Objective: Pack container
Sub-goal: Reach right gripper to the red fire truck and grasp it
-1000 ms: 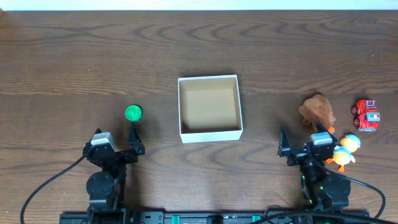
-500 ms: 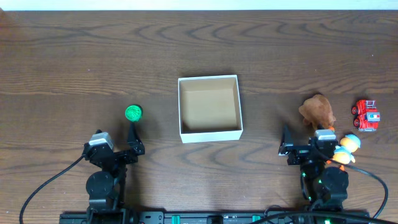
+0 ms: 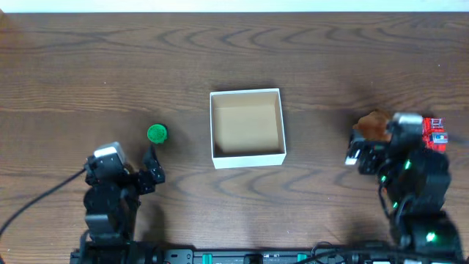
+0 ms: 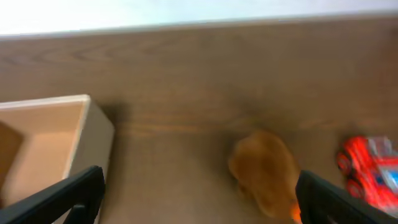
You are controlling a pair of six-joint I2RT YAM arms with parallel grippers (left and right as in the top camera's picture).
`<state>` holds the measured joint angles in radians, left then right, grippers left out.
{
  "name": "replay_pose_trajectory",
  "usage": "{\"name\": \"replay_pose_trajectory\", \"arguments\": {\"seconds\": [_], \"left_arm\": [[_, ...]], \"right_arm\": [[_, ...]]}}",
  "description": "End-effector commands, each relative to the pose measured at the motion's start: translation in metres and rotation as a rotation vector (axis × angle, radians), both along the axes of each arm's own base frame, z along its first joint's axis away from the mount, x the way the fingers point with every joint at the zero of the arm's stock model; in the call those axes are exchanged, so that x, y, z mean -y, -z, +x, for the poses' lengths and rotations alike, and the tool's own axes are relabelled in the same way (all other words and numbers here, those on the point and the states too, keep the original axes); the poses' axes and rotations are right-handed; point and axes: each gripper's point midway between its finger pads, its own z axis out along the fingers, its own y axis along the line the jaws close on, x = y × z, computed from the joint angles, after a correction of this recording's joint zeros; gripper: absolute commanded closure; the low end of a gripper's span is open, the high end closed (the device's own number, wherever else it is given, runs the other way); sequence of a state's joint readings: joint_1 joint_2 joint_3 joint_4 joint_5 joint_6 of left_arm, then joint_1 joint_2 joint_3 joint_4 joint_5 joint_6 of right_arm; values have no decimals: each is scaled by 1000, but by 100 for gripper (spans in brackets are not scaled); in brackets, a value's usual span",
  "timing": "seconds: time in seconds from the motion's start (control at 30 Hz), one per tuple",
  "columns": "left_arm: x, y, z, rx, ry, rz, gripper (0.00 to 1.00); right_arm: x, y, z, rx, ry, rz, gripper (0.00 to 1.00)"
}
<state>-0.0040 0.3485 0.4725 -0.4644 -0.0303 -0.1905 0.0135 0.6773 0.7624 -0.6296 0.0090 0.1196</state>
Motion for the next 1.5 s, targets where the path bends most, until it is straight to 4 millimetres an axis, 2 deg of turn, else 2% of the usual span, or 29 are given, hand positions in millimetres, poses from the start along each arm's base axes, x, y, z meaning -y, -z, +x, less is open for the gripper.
{"name": "replay_pose_trajectory", "arguments": {"seconds": [0.0, 0.13, 0.43, 0.63, 0.77, 1.03, 1.47], "left_arm": [[0, -10, 2, -73, -4, -7, 2], [0, -9, 2, -162, -4, -6, 2], [0, -9, 3, -173, -4, -6, 2], [0, -9, 3, -173, -4, -6, 2], [0, -9, 4, -170, -4, -6, 2], [0, -10, 5, -166, -5, -6, 2], [0, -10, 5, -167, -5, -6, 2]], "right_arm": [[20, -15, 10, -92, 80, -3, 1], [50, -17, 9, -280, 184, 10, 1], [132, -22, 10, -566, 295, 7, 1], [183, 2, 21, -612, 397, 49, 1], [196, 27, 33, -664, 391, 59, 1], [210, 77, 52, -763, 350, 71, 1], [229, 131, 78, -811, 298, 43, 1]]}}
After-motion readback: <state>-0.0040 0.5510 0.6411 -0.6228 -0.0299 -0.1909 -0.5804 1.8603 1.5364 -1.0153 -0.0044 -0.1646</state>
